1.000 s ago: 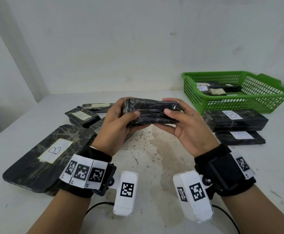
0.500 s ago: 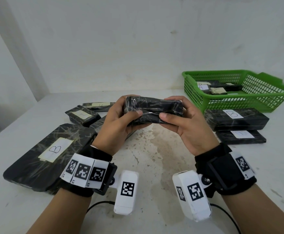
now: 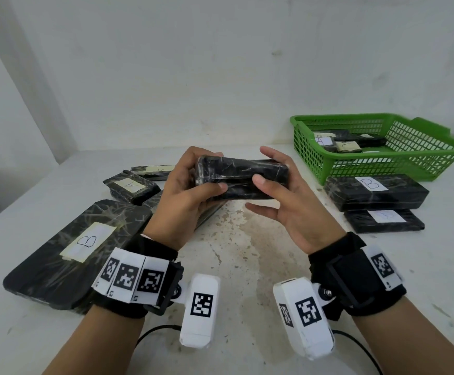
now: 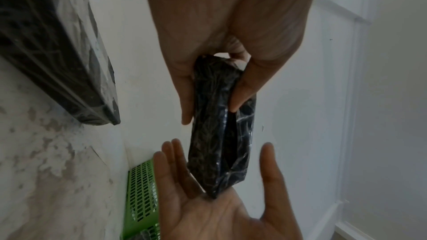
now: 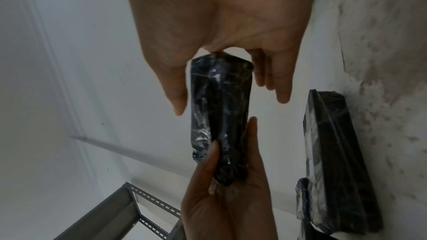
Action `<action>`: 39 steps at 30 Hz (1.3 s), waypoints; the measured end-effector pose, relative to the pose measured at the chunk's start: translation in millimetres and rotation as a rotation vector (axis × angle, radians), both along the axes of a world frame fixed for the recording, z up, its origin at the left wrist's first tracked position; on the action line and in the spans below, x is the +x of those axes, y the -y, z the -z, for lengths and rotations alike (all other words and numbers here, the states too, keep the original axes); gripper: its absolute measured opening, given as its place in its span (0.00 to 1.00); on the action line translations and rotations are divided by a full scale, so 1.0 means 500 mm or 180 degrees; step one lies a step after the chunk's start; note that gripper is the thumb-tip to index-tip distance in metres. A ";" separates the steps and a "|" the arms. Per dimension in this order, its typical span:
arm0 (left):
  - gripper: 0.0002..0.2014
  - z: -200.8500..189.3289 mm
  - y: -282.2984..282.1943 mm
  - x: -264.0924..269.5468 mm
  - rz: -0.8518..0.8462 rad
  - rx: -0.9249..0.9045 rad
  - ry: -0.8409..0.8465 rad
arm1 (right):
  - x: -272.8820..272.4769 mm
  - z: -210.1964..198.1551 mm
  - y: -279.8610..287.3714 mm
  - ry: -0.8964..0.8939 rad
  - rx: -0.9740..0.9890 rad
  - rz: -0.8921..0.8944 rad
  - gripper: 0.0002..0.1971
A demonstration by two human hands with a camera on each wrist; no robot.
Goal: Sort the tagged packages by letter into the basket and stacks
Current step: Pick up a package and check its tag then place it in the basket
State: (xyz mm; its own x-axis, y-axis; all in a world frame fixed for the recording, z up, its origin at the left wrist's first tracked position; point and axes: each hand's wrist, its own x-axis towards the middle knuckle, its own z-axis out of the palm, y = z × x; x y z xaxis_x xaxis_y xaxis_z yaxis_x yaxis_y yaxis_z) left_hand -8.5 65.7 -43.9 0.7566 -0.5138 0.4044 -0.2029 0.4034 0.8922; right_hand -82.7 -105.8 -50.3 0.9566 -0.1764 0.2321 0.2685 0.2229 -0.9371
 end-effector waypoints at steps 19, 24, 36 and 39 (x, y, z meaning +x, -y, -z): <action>0.10 0.002 0.017 0.002 -0.0528 0.0276 -0.0640 | 0.002 0.001 -0.002 0.0166 0.0166 0.0168 0.07; 0.09 0.003 0.018 -0.002 -0.0483 0.0264 -0.0475 | 0.004 0.005 -0.003 0.0176 0.0088 0.0384 0.13; 0.07 0.009 0.023 -0.010 -0.0461 0.0220 -0.0392 | 0.004 0.007 -0.009 0.0146 -0.0051 0.0545 0.10; 0.05 0.005 0.023 -0.016 -0.0331 0.0234 -0.0426 | 0.002 0.006 -0.006 0.0194 -0.0109 0.0703 0.08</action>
